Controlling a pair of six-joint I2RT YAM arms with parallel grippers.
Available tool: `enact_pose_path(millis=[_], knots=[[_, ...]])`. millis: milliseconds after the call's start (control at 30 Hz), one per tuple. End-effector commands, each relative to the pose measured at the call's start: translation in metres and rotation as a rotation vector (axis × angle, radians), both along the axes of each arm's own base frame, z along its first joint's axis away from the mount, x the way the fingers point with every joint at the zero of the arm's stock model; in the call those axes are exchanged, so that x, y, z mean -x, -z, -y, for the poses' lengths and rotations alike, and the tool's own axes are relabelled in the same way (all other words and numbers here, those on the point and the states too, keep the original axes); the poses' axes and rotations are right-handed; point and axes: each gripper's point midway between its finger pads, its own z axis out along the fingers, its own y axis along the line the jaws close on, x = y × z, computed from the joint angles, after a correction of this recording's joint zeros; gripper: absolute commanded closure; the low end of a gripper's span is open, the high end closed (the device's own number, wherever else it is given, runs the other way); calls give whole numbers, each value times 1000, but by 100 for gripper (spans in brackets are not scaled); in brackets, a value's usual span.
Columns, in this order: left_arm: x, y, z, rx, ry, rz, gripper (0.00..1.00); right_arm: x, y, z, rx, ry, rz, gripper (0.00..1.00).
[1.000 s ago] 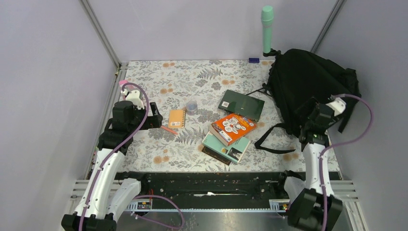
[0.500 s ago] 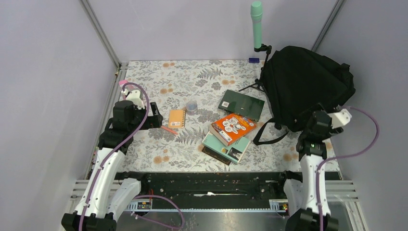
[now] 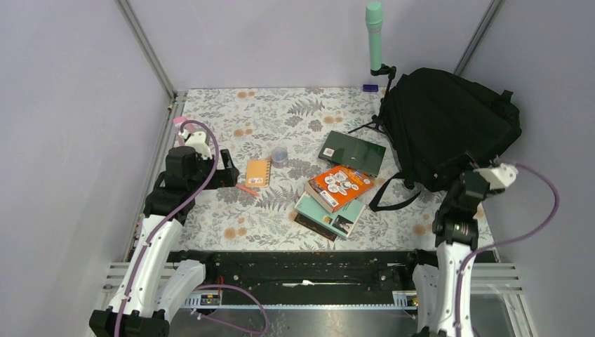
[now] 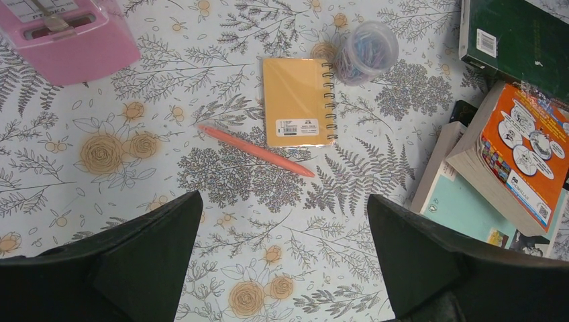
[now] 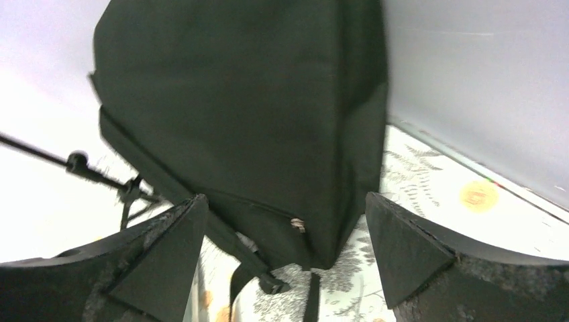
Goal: Pack the student bag
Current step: Adjust the student bag at the center of the board.
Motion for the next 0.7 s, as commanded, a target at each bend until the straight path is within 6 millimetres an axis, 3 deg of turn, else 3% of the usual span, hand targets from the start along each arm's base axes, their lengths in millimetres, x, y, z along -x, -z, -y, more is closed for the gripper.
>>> enact_pose_path(millis=[0,200,367,667], knots=[[-7,-11,7,12,37,53,1,-62,-23,-38,-28,-321,-25,7],[-7,-11,6,9,34,55,1,-131,-11,-68,-141,-598,-159,7],[-7,-12,6,8,32,57,1,-175,5,-88,-222,-750,-295,8],[-7,-10,7,11,36,49,1,-225,62,-95,-301,-856,-561,13]])
